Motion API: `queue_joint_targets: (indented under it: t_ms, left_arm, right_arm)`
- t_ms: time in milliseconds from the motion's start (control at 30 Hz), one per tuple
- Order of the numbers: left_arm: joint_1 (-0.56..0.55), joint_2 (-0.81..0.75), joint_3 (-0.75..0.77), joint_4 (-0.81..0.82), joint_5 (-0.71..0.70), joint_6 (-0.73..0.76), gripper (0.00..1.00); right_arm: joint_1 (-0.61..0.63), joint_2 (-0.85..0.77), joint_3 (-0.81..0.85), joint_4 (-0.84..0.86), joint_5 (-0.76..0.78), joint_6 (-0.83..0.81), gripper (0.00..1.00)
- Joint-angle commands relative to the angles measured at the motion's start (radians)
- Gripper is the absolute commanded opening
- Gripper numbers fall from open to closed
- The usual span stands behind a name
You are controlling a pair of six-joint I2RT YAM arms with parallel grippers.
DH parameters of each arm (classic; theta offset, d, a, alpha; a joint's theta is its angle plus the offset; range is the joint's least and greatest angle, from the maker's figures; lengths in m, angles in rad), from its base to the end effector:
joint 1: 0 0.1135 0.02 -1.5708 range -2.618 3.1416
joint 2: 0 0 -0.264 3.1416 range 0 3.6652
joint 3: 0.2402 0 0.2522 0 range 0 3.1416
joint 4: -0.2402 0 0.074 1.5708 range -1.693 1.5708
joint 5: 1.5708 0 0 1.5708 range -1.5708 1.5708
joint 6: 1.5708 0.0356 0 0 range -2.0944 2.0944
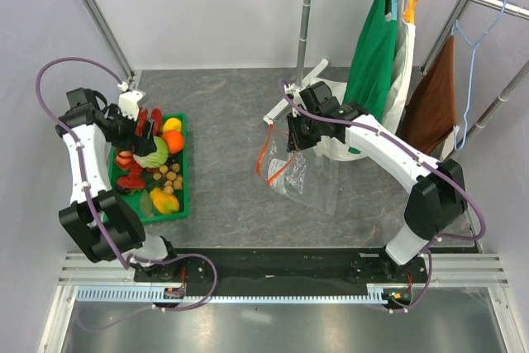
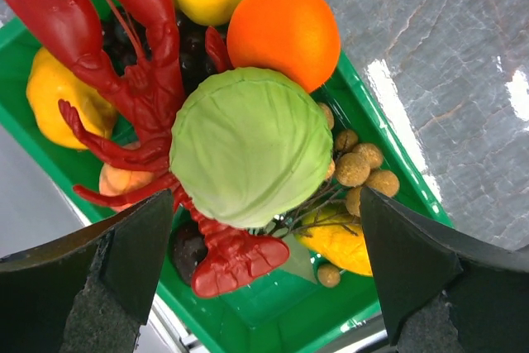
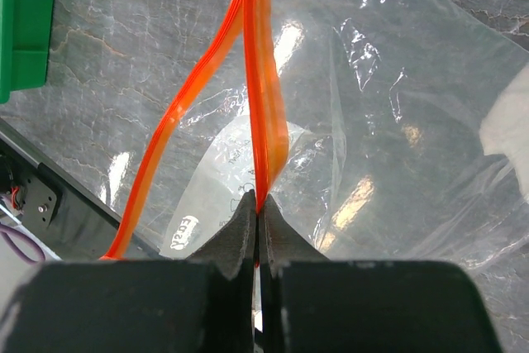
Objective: Place the food in the zip-top bag and seal the zipper
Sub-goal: Pick up the fake vegetable from the bin.
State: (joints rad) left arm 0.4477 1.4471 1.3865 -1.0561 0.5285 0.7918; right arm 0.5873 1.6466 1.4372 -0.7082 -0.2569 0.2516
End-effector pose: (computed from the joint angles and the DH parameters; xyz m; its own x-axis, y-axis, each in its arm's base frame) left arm 0.2615 0.1057 0.3264 -0.6933 0.3488 -0.6306 0.4539 0.8910 -0.0062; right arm 0.2930 0.2059 0.2984 -0.8057 -0.2470 -0.5384 -0.4790 0.8065 0.3467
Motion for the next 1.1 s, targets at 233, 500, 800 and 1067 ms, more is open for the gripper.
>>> queue_joint_targets:
  t_ms: [233,500,800,1067]
  left_arm:
    - [0.003,0.064,-0.101,0.208,-0.005,0.011,1.00]
    - [-0.003,0.102,-0.126,0.226,0.001,0.021,1.00]
    - [0.000,0.050,-0.142,0.192,0.030,0.029,0.96]
    - [0.006,-0.027,-0.017,0.107,0.021,-0.011,0.84]
  right_arm:
    - [0.006,0.018,0.065,0.006,-0.015,-0.018,0.00]
    - [0.006,0.024,0.066,0.004,-0.021,-0.023,0.00]
    - [0.006,0.019,0.065,0.003,-0.022,-0.026,0.00]
    - [0.006,0.012,0.063,0.001,-0.021,-0.028,0.00]
